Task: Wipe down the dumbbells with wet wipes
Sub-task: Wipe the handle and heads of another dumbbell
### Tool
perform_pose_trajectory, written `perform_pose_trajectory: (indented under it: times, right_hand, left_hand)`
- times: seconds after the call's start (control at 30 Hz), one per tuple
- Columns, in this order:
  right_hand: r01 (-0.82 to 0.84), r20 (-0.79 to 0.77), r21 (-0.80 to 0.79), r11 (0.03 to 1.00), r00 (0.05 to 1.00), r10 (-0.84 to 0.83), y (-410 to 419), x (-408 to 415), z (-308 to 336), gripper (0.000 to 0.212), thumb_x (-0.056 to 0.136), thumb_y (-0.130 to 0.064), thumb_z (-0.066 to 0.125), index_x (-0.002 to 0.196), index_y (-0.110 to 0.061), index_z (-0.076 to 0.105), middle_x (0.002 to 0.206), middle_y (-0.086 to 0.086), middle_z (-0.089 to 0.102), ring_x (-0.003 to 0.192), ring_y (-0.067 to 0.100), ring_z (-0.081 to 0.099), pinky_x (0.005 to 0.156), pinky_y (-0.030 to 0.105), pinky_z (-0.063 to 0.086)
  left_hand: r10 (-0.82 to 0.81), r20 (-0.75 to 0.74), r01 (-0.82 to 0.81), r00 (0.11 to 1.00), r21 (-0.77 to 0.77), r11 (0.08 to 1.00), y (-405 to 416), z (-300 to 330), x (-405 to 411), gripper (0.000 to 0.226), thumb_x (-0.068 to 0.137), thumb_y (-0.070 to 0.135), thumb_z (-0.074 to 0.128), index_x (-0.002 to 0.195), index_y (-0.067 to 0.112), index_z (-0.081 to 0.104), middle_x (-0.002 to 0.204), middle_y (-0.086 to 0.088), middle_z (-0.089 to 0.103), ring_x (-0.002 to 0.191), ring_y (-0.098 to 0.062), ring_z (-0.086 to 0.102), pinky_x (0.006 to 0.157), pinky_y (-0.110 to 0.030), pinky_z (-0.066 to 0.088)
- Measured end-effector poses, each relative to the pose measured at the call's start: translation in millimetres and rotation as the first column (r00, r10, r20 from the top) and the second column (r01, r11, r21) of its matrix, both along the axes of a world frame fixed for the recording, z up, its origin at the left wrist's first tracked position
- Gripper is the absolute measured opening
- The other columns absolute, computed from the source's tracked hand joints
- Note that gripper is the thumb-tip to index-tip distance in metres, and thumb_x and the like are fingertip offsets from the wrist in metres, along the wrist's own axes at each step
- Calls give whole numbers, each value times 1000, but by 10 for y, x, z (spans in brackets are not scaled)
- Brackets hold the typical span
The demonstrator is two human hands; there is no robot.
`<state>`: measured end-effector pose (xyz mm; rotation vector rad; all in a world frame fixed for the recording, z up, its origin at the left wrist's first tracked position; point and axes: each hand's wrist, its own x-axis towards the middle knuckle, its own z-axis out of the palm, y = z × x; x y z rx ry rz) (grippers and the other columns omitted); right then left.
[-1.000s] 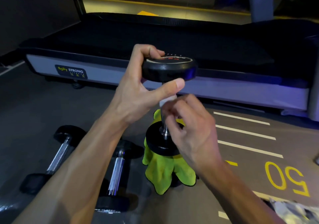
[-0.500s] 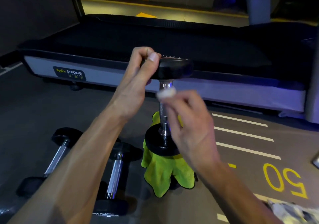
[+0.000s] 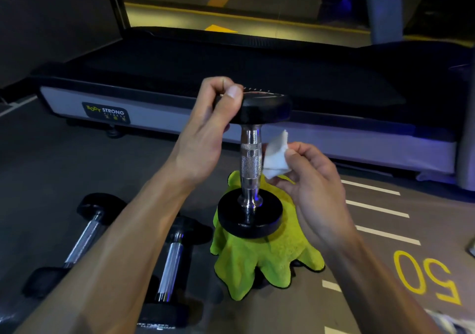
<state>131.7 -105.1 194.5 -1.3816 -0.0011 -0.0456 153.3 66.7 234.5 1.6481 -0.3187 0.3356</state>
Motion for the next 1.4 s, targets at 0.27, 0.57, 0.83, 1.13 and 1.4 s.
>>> perform_pose_trajectory:
  times: [0.27, 0.57, 0.83, 1.13, 1.4]
  right_hand:
    - [-12, 21, -69, 998, 1000, 13, -34, 100, 60, 10, 98, -10, 65, 91, -16, 61, 77, 4, 63, 70, 21, 55, 72, 36, 48]
    - [-35, -6, -152, 988, 999, 35, 6, 141, 37, 30, 77, -7, 86, 103, -15, 72, 95, 19, 73, 81, 21, 64, 86, 45, 58]
    - [222, 262, -523, 823, 961, -93, -55, 213, 121, 15, 92, -28, 75, 84, -20, 64, 85, -15, 72, 80, 3, 65, 71, 23, 48]
    - [282, 361, -614, 737, 931, -57, 7, 274, 229, 13, 91, -26, 72, 81, -22, 66, 66, -19, 63, 66, -3, 56, 69, 23, 43]
    - [57, 192, -390, 919, 981, 20, 212, -171, 236, 10, 97, -29, 64, 90, -21, 65, 87, -7, 73, 74, 13, 64, 70, 27, 52]
  left_hand:
    - [-36, 21, 36, 999, -21, 999, -36, 5, 26, 17, 105, 38, 40, 106, 24, 48, 113, -2, 50, 100, -12, 50, 85, -18, 48]
    - [-32, 15, 33, 999, -35, 999, -18, -10, 68, 20, 104, 41, 40, 109, 23, 48, 112, -3, 49, 99, -12, 49, 84, -19, 48]
    - [-38, 20, 39, 999, -40, 998, -14, -15, 73, 22, 105, 40, 40, 110, 20, 47, 113, -4, 50, 100, -10, 50, 87, -18, 48]
    - [-29, 5, 29, 1000, -40, 999, -13, -17, 54, 23, 103, 44, 41, 109, 23, 48, 112, 0, 52, 100, -8, 52, 89, -20, 49]
    - [-27, 24, 28, 999, -42, 999, -18, -10, 35, 22, 104, 40, 42, 110, 21, 49, 112, 0, 51, 98, -7, 51, 89, -19, 49]
